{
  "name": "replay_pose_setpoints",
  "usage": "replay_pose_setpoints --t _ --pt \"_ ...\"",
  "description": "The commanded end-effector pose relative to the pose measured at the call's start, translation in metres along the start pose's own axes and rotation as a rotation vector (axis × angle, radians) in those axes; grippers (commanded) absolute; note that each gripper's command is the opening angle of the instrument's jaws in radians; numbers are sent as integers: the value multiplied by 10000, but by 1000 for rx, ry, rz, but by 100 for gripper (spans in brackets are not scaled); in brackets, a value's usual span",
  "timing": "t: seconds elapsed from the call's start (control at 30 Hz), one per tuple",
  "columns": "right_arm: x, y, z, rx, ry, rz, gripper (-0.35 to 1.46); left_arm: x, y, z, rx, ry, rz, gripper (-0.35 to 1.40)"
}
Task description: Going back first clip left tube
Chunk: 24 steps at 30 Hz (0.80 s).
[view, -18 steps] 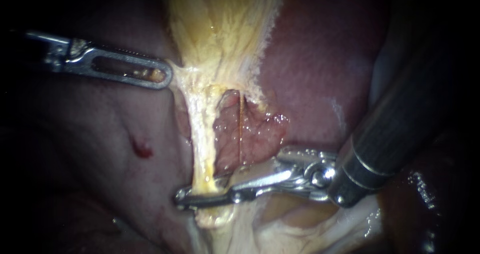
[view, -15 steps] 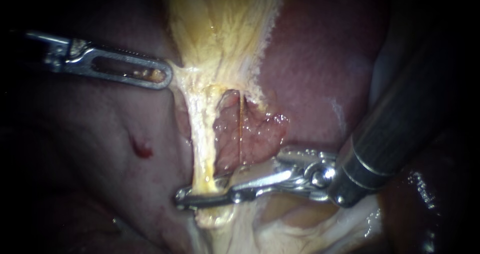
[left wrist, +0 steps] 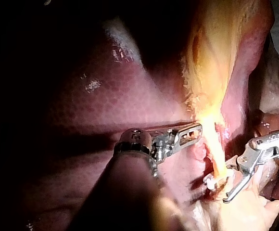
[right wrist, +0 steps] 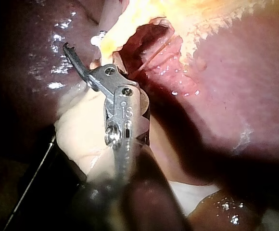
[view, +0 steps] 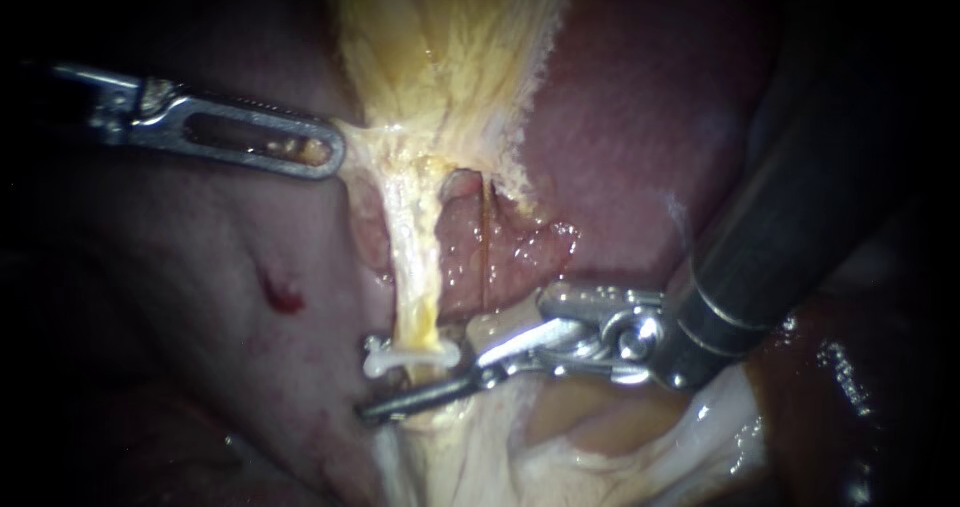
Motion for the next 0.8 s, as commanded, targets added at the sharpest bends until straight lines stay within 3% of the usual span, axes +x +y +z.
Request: replay_pose_setpoints --t 0.03,0.23,0.37,0.63,0.8 --pt "-1 3 -1 -11 4 -17 50 0 -1 0 0 0 0 -35" --pt "-5 19 -17 -47 18 -85 50 0 -2 0 0 0 0 -35" --pt "-5 20 -29 -51 19 -118 50 0 -2 0 0 0 0 -35" --pt "-7 1 -79 -68 23 -217 50 1 -2 -2 0 0 0 -35" --pt "5 -12 -129 -94 30 -283 50 1 -2 -2 0 0 0 -35"
